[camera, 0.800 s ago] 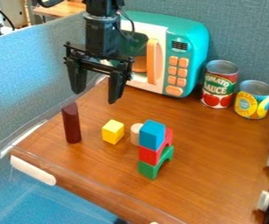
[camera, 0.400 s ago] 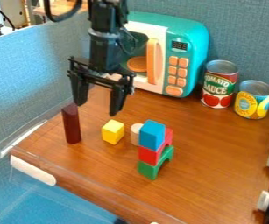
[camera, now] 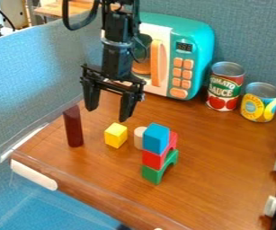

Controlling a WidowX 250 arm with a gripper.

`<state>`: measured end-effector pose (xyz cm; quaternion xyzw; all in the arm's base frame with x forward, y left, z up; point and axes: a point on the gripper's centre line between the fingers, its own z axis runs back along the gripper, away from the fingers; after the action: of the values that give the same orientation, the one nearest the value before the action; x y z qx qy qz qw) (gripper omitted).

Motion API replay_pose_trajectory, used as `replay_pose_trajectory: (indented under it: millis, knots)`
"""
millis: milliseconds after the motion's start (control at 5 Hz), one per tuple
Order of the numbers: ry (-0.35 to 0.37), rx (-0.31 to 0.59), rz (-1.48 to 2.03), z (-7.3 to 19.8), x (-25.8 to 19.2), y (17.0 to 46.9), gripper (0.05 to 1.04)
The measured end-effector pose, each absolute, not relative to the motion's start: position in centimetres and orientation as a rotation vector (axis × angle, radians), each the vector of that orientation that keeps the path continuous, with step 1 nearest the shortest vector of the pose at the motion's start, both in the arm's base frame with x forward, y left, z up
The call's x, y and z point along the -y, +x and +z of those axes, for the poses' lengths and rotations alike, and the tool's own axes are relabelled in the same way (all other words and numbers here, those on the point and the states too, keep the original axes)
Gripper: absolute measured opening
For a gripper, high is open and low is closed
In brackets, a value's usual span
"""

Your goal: Put the yellow cube on top of the red arch

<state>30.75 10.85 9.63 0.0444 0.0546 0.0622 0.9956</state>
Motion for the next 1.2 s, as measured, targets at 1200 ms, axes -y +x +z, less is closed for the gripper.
replay_pose_trajectory:
  millis: [1200]
  knots:
    - [0.093, -0.192, 0.088, 2.1, -12.2, 33.6, 1.001]
